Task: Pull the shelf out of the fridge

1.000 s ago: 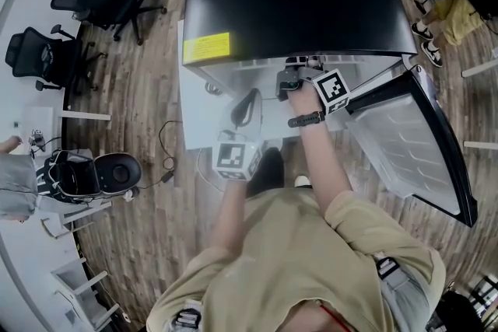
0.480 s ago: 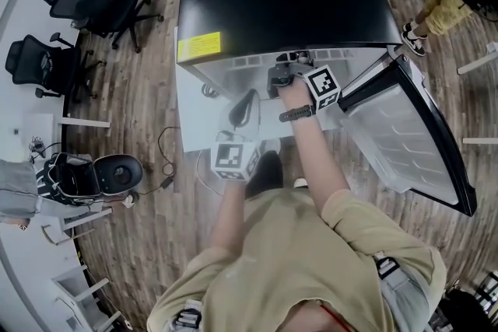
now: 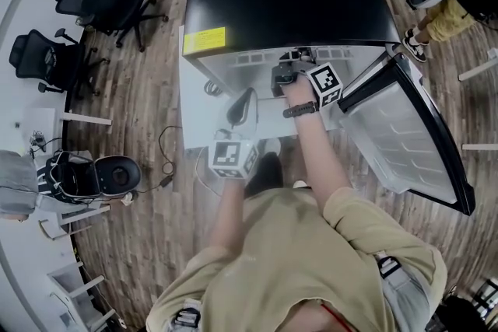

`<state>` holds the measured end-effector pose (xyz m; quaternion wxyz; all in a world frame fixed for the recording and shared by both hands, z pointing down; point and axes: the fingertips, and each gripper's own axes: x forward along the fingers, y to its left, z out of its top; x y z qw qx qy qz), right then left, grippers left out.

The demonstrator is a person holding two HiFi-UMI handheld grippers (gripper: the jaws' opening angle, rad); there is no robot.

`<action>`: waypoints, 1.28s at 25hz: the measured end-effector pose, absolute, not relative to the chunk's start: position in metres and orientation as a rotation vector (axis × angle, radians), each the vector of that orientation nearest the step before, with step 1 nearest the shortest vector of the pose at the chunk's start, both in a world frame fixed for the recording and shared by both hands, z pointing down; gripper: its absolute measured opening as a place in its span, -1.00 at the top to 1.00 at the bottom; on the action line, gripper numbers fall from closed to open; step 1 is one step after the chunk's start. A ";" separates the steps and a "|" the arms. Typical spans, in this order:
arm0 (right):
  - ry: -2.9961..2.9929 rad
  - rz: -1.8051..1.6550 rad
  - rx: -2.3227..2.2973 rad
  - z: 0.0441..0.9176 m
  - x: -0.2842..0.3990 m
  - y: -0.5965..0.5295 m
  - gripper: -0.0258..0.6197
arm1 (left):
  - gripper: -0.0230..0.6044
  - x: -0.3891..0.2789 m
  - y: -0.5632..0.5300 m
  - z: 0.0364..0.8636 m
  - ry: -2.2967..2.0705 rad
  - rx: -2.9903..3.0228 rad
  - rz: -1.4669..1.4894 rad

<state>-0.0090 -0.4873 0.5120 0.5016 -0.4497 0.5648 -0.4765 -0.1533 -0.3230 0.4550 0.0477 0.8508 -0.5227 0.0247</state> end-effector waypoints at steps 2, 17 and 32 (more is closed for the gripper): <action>1.340 -1.169 -1.068 0.513 -0.009 -0.487 0.81 | 0.93 -0.151 -0.322 0.454 -1.590 2.598 0.070; 1.359 -1.194 -1.043 0.513 -0.009 -0.473 0.81 | 0.93 -0.144 -0.312 0.446 -1.596 2.600 0.044; 1.371 -1.224 -1.023 0.514 -0.010 -0.450 0.82 | 0.93 -0.140 -0.304 0.440 -1.608 2.594 0.015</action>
